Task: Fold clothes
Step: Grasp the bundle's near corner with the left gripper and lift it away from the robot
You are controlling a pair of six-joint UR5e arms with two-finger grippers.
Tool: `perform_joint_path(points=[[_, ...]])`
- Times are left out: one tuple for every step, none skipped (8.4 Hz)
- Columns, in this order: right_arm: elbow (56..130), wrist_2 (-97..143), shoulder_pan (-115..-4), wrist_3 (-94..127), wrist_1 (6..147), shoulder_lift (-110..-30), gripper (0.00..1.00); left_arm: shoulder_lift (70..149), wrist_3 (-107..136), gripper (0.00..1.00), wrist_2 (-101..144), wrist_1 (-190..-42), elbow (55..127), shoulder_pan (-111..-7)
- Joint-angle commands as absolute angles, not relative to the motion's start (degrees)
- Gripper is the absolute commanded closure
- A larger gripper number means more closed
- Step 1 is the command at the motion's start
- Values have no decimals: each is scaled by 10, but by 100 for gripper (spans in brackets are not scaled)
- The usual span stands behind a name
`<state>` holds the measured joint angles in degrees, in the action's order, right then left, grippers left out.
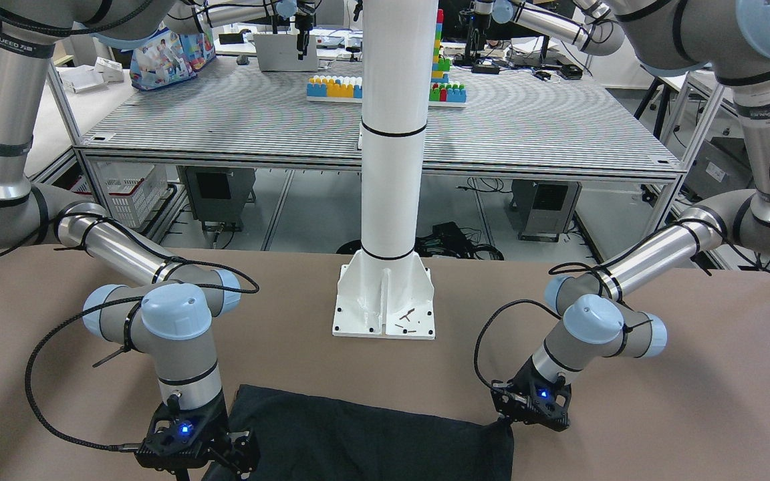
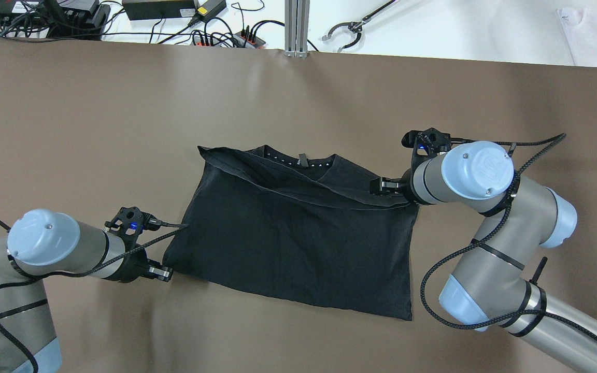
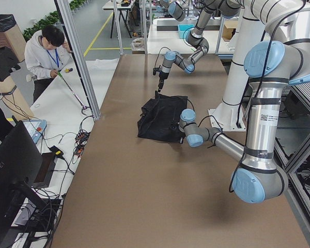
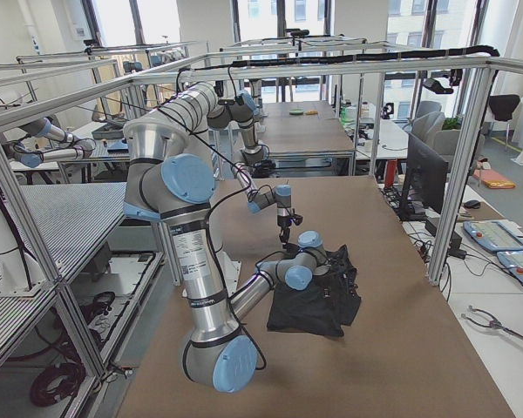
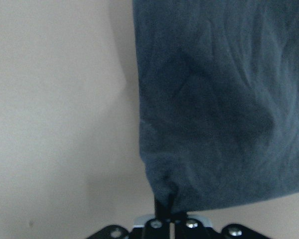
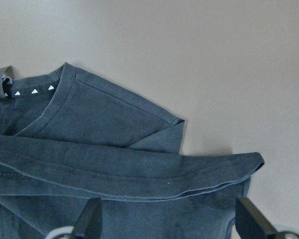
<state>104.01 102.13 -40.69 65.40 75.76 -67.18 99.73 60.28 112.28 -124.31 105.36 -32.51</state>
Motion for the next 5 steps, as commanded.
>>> perform_joint_path(points=[[1040,1021,-406,655,758,-672,6,1005,592,100,1123,-1238,1036,-387],[1040,1021,-406,655,757,-674,6,1036,563,100,1123,-1237,1001,-417],[1040,1021,-406,655,757,-674,6,1080,539,100,1123,-1237,950,-447],[1040,1021,-406,655,757,-674,6,1141,521,100,1123,-1237,878,-474],[1040,1021,-406,655,756,-675,6,1213,501,100,1122,-1237,789,-497]])
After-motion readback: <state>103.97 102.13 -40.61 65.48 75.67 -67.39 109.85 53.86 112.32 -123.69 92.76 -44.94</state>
